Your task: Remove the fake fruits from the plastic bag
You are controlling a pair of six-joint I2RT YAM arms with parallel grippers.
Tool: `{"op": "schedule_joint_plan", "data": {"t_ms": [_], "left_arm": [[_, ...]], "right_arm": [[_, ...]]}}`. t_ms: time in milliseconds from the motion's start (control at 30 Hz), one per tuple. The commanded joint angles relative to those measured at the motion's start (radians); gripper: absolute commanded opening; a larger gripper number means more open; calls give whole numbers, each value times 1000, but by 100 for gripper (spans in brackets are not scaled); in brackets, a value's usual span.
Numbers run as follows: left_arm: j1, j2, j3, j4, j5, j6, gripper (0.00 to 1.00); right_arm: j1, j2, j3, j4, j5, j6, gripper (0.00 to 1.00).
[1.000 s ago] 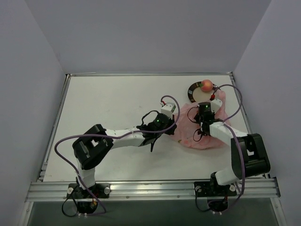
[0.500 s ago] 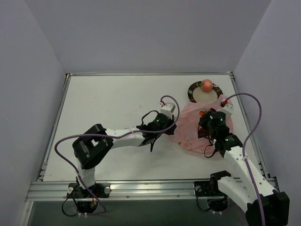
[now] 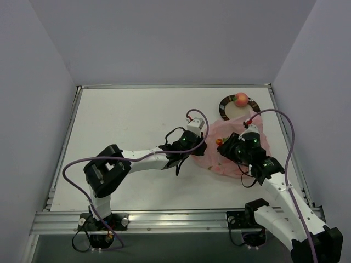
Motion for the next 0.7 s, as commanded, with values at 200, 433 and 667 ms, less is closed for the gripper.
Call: {"op": "schedule_joint_plan", "data": {"t_ms": [200, 433, 667], "left_arm": [[67, -51, -8, -6, -35, -24, 2], [70, -58, -74, 14, -52, -10, 2], [83, -54, -109, 39, -54, -4, 2]], "right_arm": [[3, 109, 521, 11, -55, -75, 0], [-138, 359, 719, 75, 314, -204, 0], [-398, 684, 770, 193, 226, -224, 0]]}}
